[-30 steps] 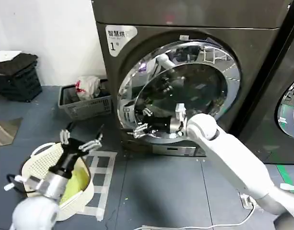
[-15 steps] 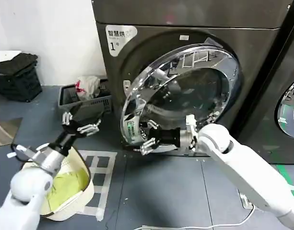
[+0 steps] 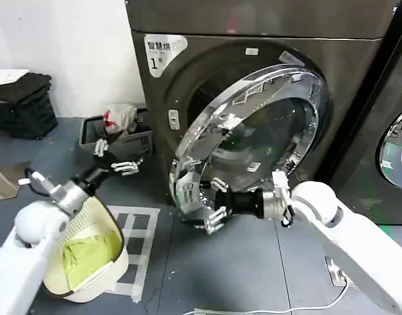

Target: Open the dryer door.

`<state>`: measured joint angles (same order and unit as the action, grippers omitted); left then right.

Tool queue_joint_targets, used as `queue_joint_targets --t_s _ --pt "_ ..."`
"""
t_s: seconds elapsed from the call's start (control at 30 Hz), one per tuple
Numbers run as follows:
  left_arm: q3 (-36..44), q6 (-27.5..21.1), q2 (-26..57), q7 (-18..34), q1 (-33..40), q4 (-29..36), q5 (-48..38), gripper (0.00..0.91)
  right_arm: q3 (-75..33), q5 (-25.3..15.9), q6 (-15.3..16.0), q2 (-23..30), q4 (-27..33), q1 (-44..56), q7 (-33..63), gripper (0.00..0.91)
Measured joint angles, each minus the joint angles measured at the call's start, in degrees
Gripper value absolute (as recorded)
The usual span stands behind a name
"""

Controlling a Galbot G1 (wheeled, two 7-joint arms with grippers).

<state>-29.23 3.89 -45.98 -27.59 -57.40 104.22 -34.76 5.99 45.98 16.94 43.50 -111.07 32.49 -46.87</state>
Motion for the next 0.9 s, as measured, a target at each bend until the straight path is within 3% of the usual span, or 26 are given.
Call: queue_joint_targets --t_s 0.5,0.7,0.9 --pt "19.10 2.28 1.25 -6.02 15.87 -6.44 3.39 0.907 -16.43 -1.43 -0.82 -6.43 -8.64 18.96 -1.52 0.907" --pt "27.43 3.60 0.47 -7.52 20.85 -7.29 4.82 0.907 -25.75 -3.01 -1.55 -6.30 -12.46 29.62 -0.57 0.907" --pt "33.58 4.17 -0.99 -8.10 24.87 -7.95 4.92 0.907 -35.86 -5.11 -2.50 -4.42 -15.35 40.56 6.62 0.907"
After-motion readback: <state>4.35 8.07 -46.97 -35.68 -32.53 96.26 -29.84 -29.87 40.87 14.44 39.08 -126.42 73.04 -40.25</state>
